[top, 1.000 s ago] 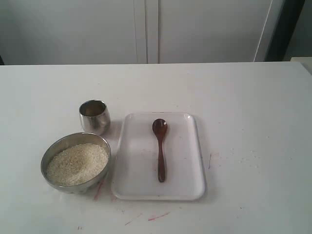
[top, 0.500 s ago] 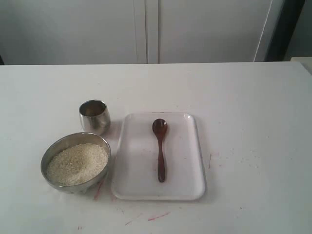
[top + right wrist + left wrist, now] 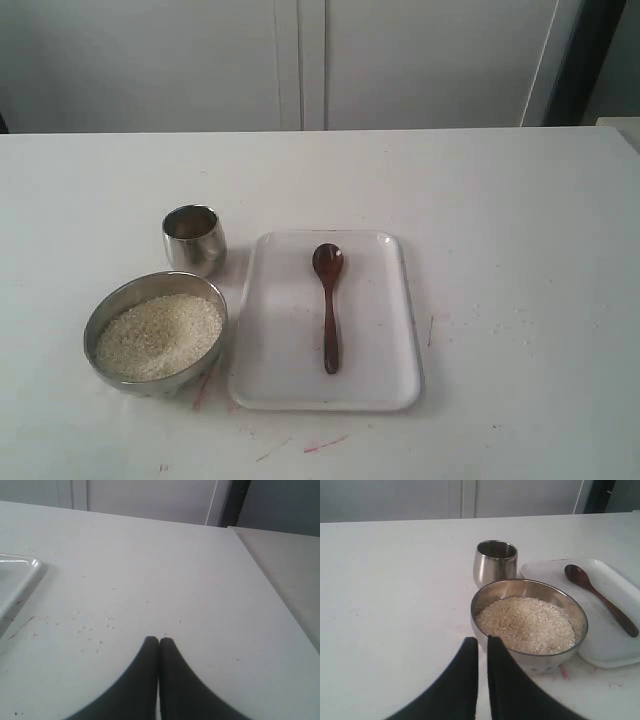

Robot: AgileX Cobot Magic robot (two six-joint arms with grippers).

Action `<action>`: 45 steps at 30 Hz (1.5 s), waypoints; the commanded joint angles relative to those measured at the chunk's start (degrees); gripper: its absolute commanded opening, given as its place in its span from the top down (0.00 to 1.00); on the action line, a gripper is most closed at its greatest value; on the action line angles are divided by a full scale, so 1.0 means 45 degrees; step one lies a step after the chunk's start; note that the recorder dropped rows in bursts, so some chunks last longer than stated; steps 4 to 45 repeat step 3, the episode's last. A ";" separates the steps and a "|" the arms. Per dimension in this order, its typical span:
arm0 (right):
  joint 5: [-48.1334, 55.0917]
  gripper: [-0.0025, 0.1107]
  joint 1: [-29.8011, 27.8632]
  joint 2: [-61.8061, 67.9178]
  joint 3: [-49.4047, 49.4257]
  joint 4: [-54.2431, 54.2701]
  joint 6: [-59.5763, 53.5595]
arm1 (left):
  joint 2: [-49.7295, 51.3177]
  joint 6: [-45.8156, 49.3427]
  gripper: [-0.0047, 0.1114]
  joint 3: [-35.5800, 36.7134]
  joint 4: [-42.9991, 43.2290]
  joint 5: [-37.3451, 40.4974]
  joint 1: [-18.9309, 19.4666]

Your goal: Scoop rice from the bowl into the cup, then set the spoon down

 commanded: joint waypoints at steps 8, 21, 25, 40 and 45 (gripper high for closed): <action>0.0000 0.98 0.0059 -0.0072 0.0092 0.0077 0.0073 | 0.0091 0.0003 0.84 -0.0080 -0.0127 -0.0034 -0.0070; 0.0000 0.98 0.0059 -0.0072 0.0092 0.0077 0.0073 | 0.0091 0.0003 0.84 -0.0080 -0.0127 -0.0034 -0.0070; 0.0000 0.98 0.0059 -0.0072 0.0092 0.0077 0.0073 | 0.0091 0.0003 0.84 -0.0080 -0.0127 -0.0034 -0.0070; 0.0000 0.98 0.0059 -0.0072 0.0092 0.0077 0.0073 | 0.0091 0.0003 0.84 -0.0080 -0.0127 -0.0034 -0.0070; 0.0000 0.98 0.0059 -0.0072 0.0092 0.0077 0.0073 | 0.0091 0.0003 0.84 -0.0080 -0.0127 -0.0034 -0.0070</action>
